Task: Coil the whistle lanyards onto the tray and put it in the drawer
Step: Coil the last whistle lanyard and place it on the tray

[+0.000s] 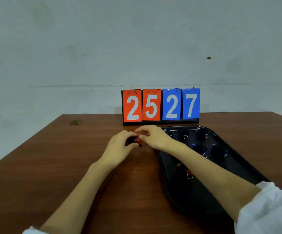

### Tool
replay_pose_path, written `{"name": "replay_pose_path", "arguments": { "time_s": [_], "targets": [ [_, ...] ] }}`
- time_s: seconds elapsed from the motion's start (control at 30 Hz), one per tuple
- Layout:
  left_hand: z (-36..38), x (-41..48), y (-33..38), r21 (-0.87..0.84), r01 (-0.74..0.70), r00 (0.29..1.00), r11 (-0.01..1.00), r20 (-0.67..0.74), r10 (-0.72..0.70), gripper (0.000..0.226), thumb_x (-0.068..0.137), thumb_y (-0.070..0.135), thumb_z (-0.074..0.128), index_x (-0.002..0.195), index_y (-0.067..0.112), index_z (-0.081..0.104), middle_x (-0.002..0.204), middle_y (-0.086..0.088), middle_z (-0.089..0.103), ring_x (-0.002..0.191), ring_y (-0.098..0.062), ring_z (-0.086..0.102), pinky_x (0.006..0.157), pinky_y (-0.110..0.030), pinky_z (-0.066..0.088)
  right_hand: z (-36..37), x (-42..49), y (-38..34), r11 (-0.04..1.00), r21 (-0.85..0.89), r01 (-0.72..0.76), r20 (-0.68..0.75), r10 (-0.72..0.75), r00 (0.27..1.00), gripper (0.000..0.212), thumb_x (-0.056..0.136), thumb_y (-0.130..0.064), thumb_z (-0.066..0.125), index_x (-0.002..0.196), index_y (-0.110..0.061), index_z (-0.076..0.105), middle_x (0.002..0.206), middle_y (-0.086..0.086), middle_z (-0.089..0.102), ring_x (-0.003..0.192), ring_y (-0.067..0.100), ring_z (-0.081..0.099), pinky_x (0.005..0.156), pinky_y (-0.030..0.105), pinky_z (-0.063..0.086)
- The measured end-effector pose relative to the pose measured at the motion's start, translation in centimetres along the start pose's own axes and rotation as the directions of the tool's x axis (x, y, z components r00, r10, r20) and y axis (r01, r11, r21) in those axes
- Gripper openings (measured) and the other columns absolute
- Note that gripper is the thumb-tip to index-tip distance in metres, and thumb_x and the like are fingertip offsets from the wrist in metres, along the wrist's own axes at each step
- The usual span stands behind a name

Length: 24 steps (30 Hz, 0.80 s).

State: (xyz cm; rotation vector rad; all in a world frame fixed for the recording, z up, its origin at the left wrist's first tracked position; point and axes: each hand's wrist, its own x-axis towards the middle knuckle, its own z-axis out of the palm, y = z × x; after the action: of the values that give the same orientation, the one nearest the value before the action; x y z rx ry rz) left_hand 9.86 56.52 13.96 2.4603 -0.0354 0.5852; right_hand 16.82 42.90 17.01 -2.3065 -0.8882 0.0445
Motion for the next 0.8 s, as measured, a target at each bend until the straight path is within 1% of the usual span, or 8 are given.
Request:
{"name": "replay_pose_path", "arguments": {
  "time_s": [0.2, 0.33, 0.43, 0.57, 0.63, 0.7, 0.77, 0.8],
  "targets": [
    [0.2, -0.5, 2.2, -0.182, -0.014, 1.0, 0.983, -0.004, 0.013, 0.042, 0.083, 0.017, 0.068, 0.122, 0.028, 0.058, 0.101, 0.018, 0.058, 0.093, 0.002, 0.055, 0.078, -0.006, 0.039, -3.3, -2.6, 1.7, 0.958, 0.262, -0.12, 0.032, 0.115, 0.993, 0.031, 0.086, -0.009, 0.063, 0.117, -0.011, 0.062, 0.106, 0.004, 0.067, 0.09, 0.013, 0.065, 0.075, 0.021, 0.054],
    [-0.7, 0.0, 2.2, -0.298, 0.105, 0.991, 0.949, -0.048, -0.124, 0.026, 0.084, 0.006, 0.065, 0.103, 0.024, 0.065, 0.092, 0.008, 0.064, 0.082, -0.006, 0.063, 0.073, -0.017, 0.053, -5.0, -4.0, 3.4, 0.846, 0.487, -0.219, -0.16, 0.333, 0.929, 0.034, 0.084, -0.002, 0.063, 0.118, -0.005, 0.06, 0.112, 0.009, 0.065, 0.092, 0.016, 0.063, 0.077, 0.023, 0.054],
    [-1.2, 0.2, 1.9, -0.514, 0.196, 0.948, 0.835, -0.12, -0.296, 0.02, 0.088, 0.001, 0.057, 0.092, 0.019, 0.066, 0.094, -0.001, 0.066, 0.087, -0.014, 0.062, 0.067, -0.021, 0.052, -6.1, -4.8, 4.4, 0.617, 0.756, -0.219, -0.132, 0.471, 0.872, 0.037, 0.086, 0.006, 0.058, 0.122, 0.0, 0.056, 0.119, 0.014, 0.059, 0.101, 0.022, 0.06, 0.077, 0.026, 0.053],
    [-1.6, 0.4, 0.8, -0.839, 0.245, 0.824, 0.485, -0.084, -0.561, 0.021, 0.096, 0.003, 0.043, 0.11, 0.008, 0.058, 0.103, -0.015, 0.061, 0.092, -0.029, 0.064, 0.081, -0.037, 0.053, -6.9, -5.5, 4.6, 0.421, 0.888, -0.184, -0.077, 0.53, 0.844, 0.034, 0.09, 0.006, 0.052, 0.123, 0.0, 0.055, 0.119, 0.013, 0.058, 0.105, 0.023, 0.058, 0.08, 0.03, 0.052],
    [-1.9, 0.6, 0.1, -0.902, 0.25, 0.775, 0.353, -0.033, -0.632, 0.023, 0.097, 0.004, 0.041, 0.117, 0.006, 0.054, 0.097, -0.015, 0.058, 0.079, -0.025, 0.063, 0.069, -0.033, 0.053, -7.3, -5.7, 4.6, 0.302, 0.945, -0.128, -0.055, 0.53, 0.846, 0.033, 0.092, 0.004, 0.047, 0.125, 0.001, 0.053, 0.108, 0.009, 0.061, 0.098, 0.02, 0.059, 0.087, 0.034, 0.049],
    [-1.9, 0.5, -0.3, -0.941, 0.248, 0.745, 0.228, 0.036, -0.666, 0.022, 0.096, 0.003, 0.045, 0.117, 0.005, 0.053, 0.084, -0.012, 0.055, 0.066, -0.02, 0.056, 0.055, -0.029, 0.049, -7.9, -5.7, 4.6, 0.073, 0.996, -0.051, 0.004, 0.539, 0.842, 0.03, 0.094, 0.004, 0.045, 0.123, 0.003, 0.051, 0.099, 0.011, 0.059, 0.086, 0.02, 0.058, 0.087, 0.037, 0.049],
    [-1.8, 0.5, -0.8, -0.937, 0.29, 0.709, 0.196, 0.073, -0.701, 0.023, 0.094, 0.008, 0.053, 0.116, 0.004, 0.055, 0.078, -0.01, 0.055, 0.061, -0.016, 0.049, 0.05, -0.027, 0.045, -8.5, -5.6, 4.6, -0.12, 0.993, 0.016, 0.055, 0.564, 0.824, 0.022, 0.093, 0.004, 0.045, 0.115, 0.005, 0.05, 0.097, 0.016, 0.052, 0.08, 0.022, 0.055, 0.077, 0.034, 0.053],
    [-1.7, 0.5, -1.0, -0.929, 0.313, 0.688, 0.197, 0.079, -0.722, 0.024, 0.092, 0.011, 0.056, 0.116, 0.004, 0.055, 0.081, -0.01, 0.057, 0.063, -0.016, 0.05, 0.054, -0.028, 0.046, -8.7, -5.6, 4.7, -0.152, 0.988, 0.029, 0.065, 0.579, 0.813, 0.021, 0.093, 0.003, 0.047, 0.113, 0.004, 0.05, 0.097, 0.015, 0.051, 0.078, 0.021, 0.054, 0.067, 0.029, 0.055]
  ]
}}
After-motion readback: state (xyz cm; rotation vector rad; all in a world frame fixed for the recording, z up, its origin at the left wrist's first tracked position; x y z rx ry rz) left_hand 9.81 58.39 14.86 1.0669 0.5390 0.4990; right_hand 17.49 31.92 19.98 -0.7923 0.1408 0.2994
